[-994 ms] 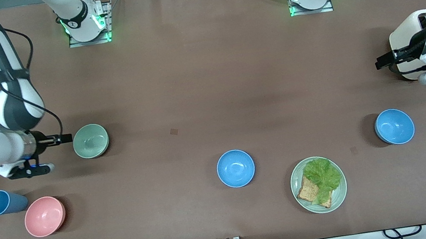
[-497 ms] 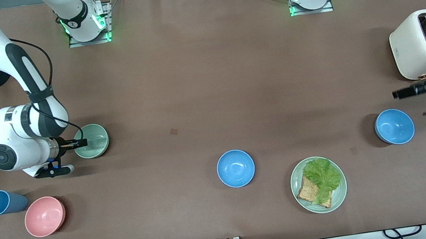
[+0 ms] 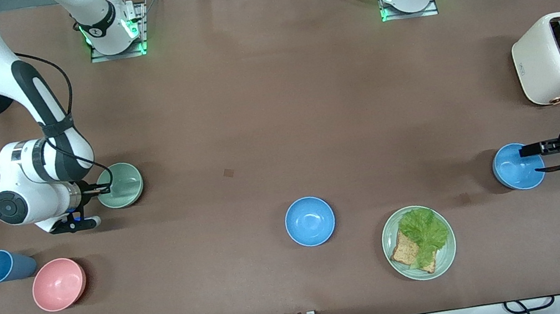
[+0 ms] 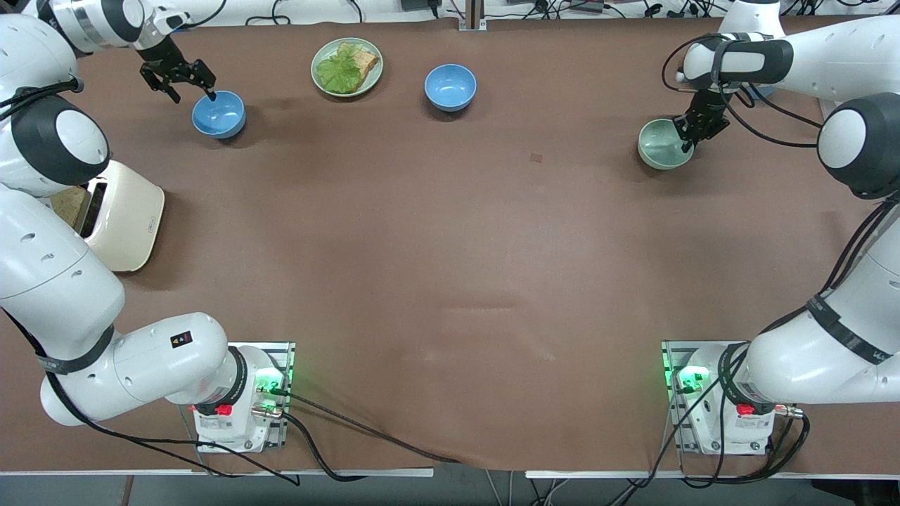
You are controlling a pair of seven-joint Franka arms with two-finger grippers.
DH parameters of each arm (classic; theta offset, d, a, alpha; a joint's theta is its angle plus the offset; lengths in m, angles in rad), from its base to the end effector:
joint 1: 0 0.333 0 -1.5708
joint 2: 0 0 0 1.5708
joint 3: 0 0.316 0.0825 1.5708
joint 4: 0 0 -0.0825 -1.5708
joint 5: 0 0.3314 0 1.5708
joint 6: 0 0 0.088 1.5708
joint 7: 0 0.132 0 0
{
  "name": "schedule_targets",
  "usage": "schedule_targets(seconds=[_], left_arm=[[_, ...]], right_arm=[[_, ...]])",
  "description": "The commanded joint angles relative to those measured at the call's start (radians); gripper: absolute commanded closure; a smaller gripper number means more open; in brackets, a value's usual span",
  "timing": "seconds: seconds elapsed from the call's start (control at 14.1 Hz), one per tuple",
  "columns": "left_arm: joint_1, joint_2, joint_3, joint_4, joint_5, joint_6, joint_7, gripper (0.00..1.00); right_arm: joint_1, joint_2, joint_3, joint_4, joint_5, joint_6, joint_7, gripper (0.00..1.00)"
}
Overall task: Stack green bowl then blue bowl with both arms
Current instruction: 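Grasp the green bowl with the right gripper while the left gripper grasps the blue bowl, then slide the green bowl toward the table center with the right gripper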
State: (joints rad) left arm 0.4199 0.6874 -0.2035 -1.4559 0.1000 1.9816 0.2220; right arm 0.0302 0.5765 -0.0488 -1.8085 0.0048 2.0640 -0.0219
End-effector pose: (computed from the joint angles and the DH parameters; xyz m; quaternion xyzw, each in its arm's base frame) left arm 0.6313 0.1705 0.2766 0.9970 -0.0084 -0.0670 0.0370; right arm 0.5708 -0.0089 0.2159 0.9871 0.0019 -0.1597 0.0086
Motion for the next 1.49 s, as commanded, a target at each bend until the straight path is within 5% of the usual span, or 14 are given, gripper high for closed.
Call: schedule_targets(seconds=[0.0, 0.43, 0.78, 1.14, 1.42], left_arm=[[0.022, 0.049, -0.007, 0.04, 0.02, 0.049, 0.08, 0.0], [0.033, 0.11, -0.007, 0.042, 0.02, 0.181, 0.123, 0.01], [0.033, 0.135, -0.004, 0.042, 0.018, 0.229, 0.135, 0.0], [0.04, 0.138, -0.004, 0.042, 0.017, 0.23, 0.142, 0.0], [0.04, 0.135, -0.004, 0.042, 0.02, 0.229, 0.139, 0.33]], right_arm=[[0.002, -0.021, 0.044, 0.011, 0.001, 0.002, -0.018, 1.0], [0.075, -0.003, 0.266, 0.149, 0.034, -0.028, 0.147, 1.0], [0.321, 0.089, 0.268, 0.233, 0.118, -0.019, 0.419, 1.0], [0.439, 0.167, 0.268, 0.276, 0.178, 0.063, 0.546, 1.0], [0.479, 0.174, 0.267, 0.251, 0.178, 0.085, 0.598, 1.0]])
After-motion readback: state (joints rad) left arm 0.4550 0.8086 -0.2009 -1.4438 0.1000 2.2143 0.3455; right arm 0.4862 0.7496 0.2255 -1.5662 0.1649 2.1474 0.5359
